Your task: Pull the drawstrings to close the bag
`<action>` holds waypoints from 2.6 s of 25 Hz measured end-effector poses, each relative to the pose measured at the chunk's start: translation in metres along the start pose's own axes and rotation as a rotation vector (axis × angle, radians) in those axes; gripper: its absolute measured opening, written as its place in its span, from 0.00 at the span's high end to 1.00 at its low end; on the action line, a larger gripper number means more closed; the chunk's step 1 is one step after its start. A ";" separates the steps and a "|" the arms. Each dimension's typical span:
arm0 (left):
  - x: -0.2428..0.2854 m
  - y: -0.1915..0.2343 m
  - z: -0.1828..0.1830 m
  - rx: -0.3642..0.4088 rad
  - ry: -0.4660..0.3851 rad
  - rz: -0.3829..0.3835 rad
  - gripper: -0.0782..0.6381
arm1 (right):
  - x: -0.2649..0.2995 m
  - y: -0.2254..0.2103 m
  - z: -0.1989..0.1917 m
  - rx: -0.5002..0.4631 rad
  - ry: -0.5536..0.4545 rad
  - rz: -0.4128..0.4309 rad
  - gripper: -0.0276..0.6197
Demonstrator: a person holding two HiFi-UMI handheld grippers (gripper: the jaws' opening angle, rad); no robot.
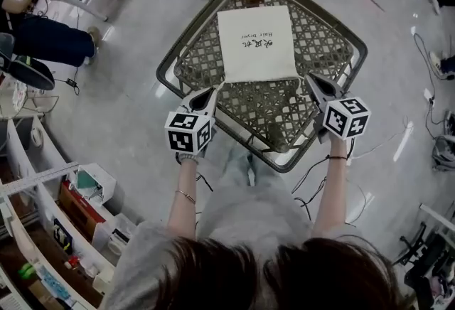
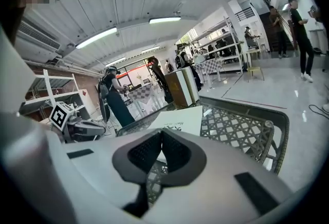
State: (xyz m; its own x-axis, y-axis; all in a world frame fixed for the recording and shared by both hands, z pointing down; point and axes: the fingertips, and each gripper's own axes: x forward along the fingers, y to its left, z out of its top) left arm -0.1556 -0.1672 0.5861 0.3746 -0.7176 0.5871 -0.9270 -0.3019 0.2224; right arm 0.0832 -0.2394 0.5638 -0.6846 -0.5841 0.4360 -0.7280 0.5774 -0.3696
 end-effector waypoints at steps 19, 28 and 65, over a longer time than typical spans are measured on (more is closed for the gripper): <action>0.058 0.022 -0.045 0.040 0.178 -0.056 0.85 | 0.048 -0.053 -0.070 -0.118 0.263 -0.123 0.81; 0.076 0.030 -0.063 0.095 0.250 -0.053 0.75 | 0.057 -0.069 -0.095 -0.193 0.398 -0.102 0.67; 0.109 0.042 -0.093 0.263 0.415 -0.057 0.75 | 0.071 -0.077 -0.124 -0.474 0.616 -0.076 0.90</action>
State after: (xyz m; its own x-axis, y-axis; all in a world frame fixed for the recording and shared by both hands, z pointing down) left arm -0.1553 -0.1995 0.7322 0.3360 -0.4009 0.8523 -0.8493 -0.5202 0.0901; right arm 0.0952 -0.2543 0.7250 -0.3889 -0.2901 0.8744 -0.5841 0.8116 0.0095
